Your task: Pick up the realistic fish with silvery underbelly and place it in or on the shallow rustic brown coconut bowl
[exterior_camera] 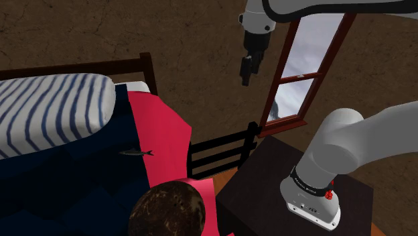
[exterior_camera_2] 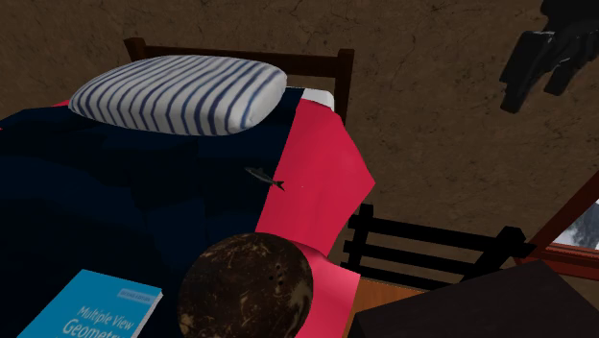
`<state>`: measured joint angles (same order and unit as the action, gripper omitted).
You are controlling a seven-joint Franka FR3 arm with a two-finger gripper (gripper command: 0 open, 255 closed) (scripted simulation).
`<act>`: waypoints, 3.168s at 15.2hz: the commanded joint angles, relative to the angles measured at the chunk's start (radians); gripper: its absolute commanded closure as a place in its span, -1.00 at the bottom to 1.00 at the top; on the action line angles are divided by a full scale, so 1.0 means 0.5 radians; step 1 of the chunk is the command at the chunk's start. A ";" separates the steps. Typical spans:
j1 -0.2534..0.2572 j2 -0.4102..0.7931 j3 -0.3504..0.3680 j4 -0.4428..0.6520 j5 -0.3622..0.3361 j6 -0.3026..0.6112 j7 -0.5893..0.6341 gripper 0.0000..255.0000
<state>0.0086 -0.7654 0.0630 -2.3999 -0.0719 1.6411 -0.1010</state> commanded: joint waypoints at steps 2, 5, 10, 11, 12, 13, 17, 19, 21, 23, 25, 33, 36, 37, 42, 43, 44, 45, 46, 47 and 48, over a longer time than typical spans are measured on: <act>0.019 0.030 0.014 -0.022 0.019 0.068 0.002 -1.00; 0.077 0.132 0.057 -0.076 0.072 0.271 0.007 -1.00; 0.170 0.341 0.136 -0.122 0.149 0.607 0.008 -1.00; 0.187 0.387 0.153 -0.124 0.162 0.673 0.007 -1.00; 0.205 0.436 0.170 -0.124 0.175 0.738 0.007 -1.00; 0.221 0.485 0.187 -0.122 0.186 0.803 0.006 -1.00; 0.284 0.696 0.258 -0.092 0.221 1.053 0.004 -1.00; 0.313 0.807 0.295 -0.064 0.230 1.171 0.005 -1.00; 0.338 0.922 0.333 -0.028 0.233 1.285 0.007 -1.00; 0.363 1.038 0.372 0.016 0.228 1.392 0.012 -1.00; 0.385 1.157 0.410 0.067 0.213 1.494 0.021 -1.00; 0.481 1.641 0.542 0.343 0.047 1.828 0.108 -1.00; 0.534 1.824 0.570 0.474 -0.055 1.921 0.159 -1.00; 0.556 1.885 0.574 0.521 -0.092 1.948 0.176 -1.00; 0.590 2.009 0.547 0.561 -0.174 2.030 0.230 -1.00; 0.596 2.035 0.540 0.568 -0.191 2.047 0.242 -1.00; 0.603 2.061 0.532 0.575 -0.208 2.065 0.254 -1.00; 0.615 2.102 0.519 0.588 -0.235 2.091 0.273 -1.00; 0.615 2.102 0.518 0.588 -0.234 2.091 0.273 -1.00; 0.615 2.102 0.518 0.588 -0.234 2.091 0.273 -1.00; 0.615 2.102 0.518 0.588 -0.234 2.091 0.273 -1.00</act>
<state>0.3162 0.2833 0.3227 -2.1070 -0.1879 2.6850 0.0352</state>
